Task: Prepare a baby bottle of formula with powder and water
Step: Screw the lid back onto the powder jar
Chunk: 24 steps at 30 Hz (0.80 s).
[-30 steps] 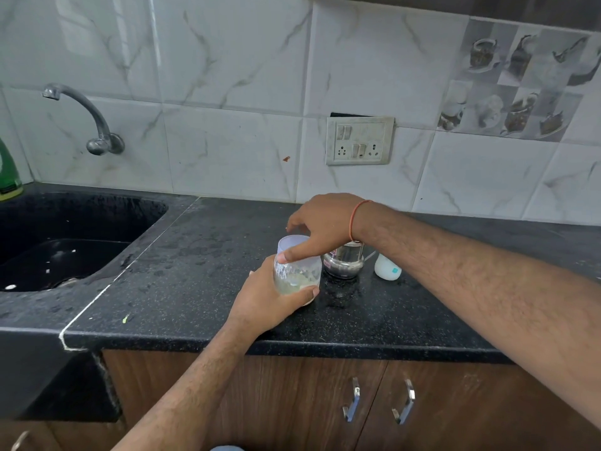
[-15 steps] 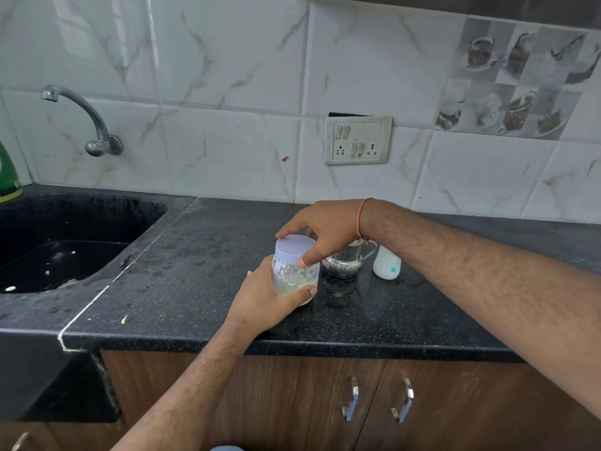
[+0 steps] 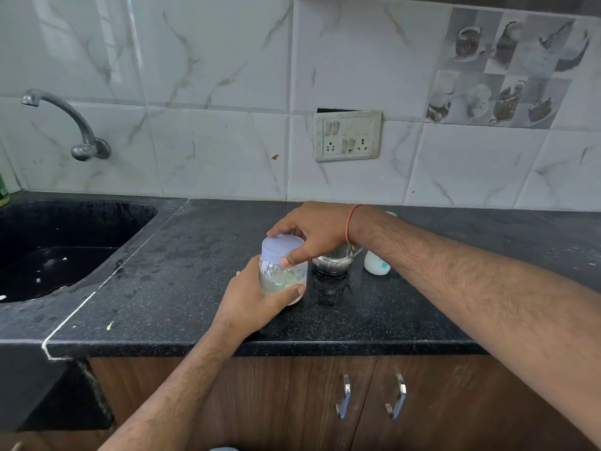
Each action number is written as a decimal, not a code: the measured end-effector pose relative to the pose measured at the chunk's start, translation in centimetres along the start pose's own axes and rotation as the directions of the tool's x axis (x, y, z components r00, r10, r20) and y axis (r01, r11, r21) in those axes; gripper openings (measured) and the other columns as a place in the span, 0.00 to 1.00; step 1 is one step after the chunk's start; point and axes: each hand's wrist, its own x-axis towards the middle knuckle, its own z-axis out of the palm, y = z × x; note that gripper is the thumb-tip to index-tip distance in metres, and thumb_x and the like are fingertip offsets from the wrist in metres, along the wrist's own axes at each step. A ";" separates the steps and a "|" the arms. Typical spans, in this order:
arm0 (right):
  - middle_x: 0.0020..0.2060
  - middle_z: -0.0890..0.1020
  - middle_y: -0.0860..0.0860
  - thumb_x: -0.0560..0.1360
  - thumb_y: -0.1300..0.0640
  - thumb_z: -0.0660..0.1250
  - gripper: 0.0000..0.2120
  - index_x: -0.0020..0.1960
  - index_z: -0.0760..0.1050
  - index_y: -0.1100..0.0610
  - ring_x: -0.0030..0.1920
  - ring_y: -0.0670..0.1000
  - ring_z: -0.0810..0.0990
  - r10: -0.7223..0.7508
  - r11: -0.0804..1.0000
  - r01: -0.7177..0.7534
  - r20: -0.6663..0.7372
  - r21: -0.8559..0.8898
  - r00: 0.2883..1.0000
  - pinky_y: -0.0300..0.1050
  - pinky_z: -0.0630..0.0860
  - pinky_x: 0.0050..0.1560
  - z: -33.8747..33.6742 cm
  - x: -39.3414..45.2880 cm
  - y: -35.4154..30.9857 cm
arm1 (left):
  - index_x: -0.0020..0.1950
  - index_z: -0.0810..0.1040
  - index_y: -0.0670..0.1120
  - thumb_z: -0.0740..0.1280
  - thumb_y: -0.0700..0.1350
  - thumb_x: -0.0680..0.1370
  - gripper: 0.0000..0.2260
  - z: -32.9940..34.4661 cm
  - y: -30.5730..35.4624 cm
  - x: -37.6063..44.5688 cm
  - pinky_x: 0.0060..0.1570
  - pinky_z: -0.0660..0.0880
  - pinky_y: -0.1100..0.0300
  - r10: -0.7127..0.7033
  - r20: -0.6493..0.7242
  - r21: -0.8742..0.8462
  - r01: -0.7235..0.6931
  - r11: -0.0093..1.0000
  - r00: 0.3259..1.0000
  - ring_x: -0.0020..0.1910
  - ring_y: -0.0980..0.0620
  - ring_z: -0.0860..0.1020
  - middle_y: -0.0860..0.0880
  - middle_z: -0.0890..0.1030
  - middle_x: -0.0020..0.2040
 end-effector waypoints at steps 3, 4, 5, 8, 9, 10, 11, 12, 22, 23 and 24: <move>0.73 0.78 0.45 0.77 0.39 0.74 0.34 0.79 0.71 0.46 0.67 0.50 0.79 0.034 0.995 -0.032 -0.020 0.094 0.999 0.51 0.73 0.72 0.7 -0.5 0.8 | 0.68 0.74 0.60 0.81 0.65 0.70 0.31 0.0 -0.1 0.1 0.72 0.75 0.42 -0.005 0.014 -0.005 0.005 1.000 1.000 0.60 0.55 0.82 0.65 0.82 0.56; 0.74 0.77 0.46 0.77 0.39 0.74 0.34 0.80 0.70 0.47 0.69 0.50 0.79 0.047 0.991 -0.043 -0.034 0.125 0.998 0.51 0.73 0.73 1.2 -0.7 1.0 | 0.67 0.74 0.61 0.80 0.65 0.70 0.30 0.0 -0.1 0.1 0.74 0.74 0.41 -0.005 0.014 -0.004 0.005 1.000 1.000 0.60 0.55 0.82 0.66 0.82 0.55; 0.75 0.77 0.47 0.77 0.39 0.74 0.34 0.80 0.70 0.48 0.70 0.51 0.78 0.060 0.987 -0.051 -0.052 0.154 0.997 0.52 0.72 0.74 1.8 -0.7 1.2 | 0.66 0.73 0.62 0.80 0.66 0.70 0.30 0.0 0.0 0.1 0.76 0.72 0.39 0.000 0.011 -0.002 0.000 1.000 1.000 0.61 0.55 0.82 0.67 0.82 0.55; 0.77 0.74 0.46 0.77 0.39 0.74 0.36 0.80 0.71 0.49 0.74 0.49 0.76 0.089 0.974 -0.058 -0.131 0.221 0.987 0.53 0.71 0.76 3.4 -0.8 1.6 | 0.65 0.71 0.64 0.76 0.70 0.67 0.31 0.2 0.2 0.0 0.78 0.69 0.36 0.021 0.007 0.003 -0.021 1.000 1.000 0.62 0.54 0.82 0.68 0.80 0.54; 0.77 0.74 0.45 0.76 0.38 0.75 0.36 0.80 0.71 0.49 0.74 0.48 0.76 0.097 0.969 -0.057 -0.156 0.242 0.983 0.53 0.70 0.76 3.7 -0.8 1.6 | 0.65 0.71 0.64 0.75 0.71 0.67 0.31 0.2 0.2 -0.1 0.78 0.69 0.36 0.028 0.003 0.009 -0.028 1.000 1.000 0.61 0.54 0.81 0.68 0.80 0.54; 0.77 0.74 0.44 0.75 0.38 0.75 0.36 0.79 0.72 0.49 0.74 0.48 0.76 0.108 0.963 -0.059 -0.173 0.263 0.979 0.53 0.71 0.76 4.0 -0.7 1.7 | 0.65 0.71 0.64 0.76 0.69 0.68 0.30 0.2 0.2 -0.1 0.78 0.69 0.36 0.032 -0.005 0.020 -0.032 0.999 0.999 0.60 0.54 0.81 0.68 0.80 0.53; 0.77 0.74 0.44 0.75 0.38 0.76 0.36 0.79 0.72 0.49 0.74 0.48 0.76 0.118 0.959 -0.065 -0.181 0.276 0.976 0.52 0.71 0.76 4.1 -0.7 1.7 | 0.65 0.72 0.63 0.78 0.67 0.70 0.28 0.3 0.2 -0.2 0.78 0.69 0.36 0.035 -0.018 0.029 -0.035 0.999 0.999 0.60 0.54 0.81 0.67 0.80 0.53; 0.77 0.74 0.43 0.74 0.38 0.76 0.37 0.79 0.72 0.49 0.74 0.48 0.76 0.130 0.957 -0.074 -0.186 0.281 0.974 0.52 0.71 0.76 4.2 -0.7 1.8 | 0.66 0.73 0.61 0.79 0.64 0.72 0.27 0.3 0.2 -0.2 0.78 0.69 0.36 0.037 -0.032 0.038 -0.036 0.999 0.999 0.61 0.52 0.81 0.66 0.80 0.53; 0.76 0.75 0.47 0.77 0.41 0.74 0.35 0.80 0.70 0.47 0.75 0.50 0.74 0.278 0.873 -0.115 -0.290 0.473 0.916 0.43 0.68 0.75 6.8 -2.0 -0.1 | 0.70 0.75 0.56 0.76 0.70 0.68 0.35 0.5 0.8 -0.5 0.81 0.66 0.45 0.006 -0.022 0.110 -0.004 0.994 1.000 0.64 0.51 0.82 0.59 0.84 0.59; 0.76 0.75 0.47 0.77 0.41 0.74 0.35 0.81 0.69 0.48 0.75 0.49 0.74 0.301 0.844 -0.102 -0.309 0.526 0.902 0.41 0.68 0.74 7.4 -2.3 -0.4 | 0.69 0.75 0.56 0.77 0.70 0.67 0.35 0.3 0.9 -0.6 0.73 0.75 0.47 -0.012 -0.018 0.100 0.013 0.995 1.000 0.61 0.52 0.82 0.59 0.84 0.58; 0.77 0.74 0.47 0.78 0.41 0.74 0.36 0.82 0.67 0.48 0.74 0.48 0.74 0.333 0.820 -0.098 -0.331 0.563 0.883 0.39 0.68 0.72 8.1 -2.6 -0.8 | 0.68 0.75 0.56 0.79 0.70 0.67 0.35 0.1 1.1 -0.7 0.64 0.80 0.50 -0.022 -0.011 0.092 0.023 0.995 1.000 0.58 0.55 0.83 0.59 0.84 0.57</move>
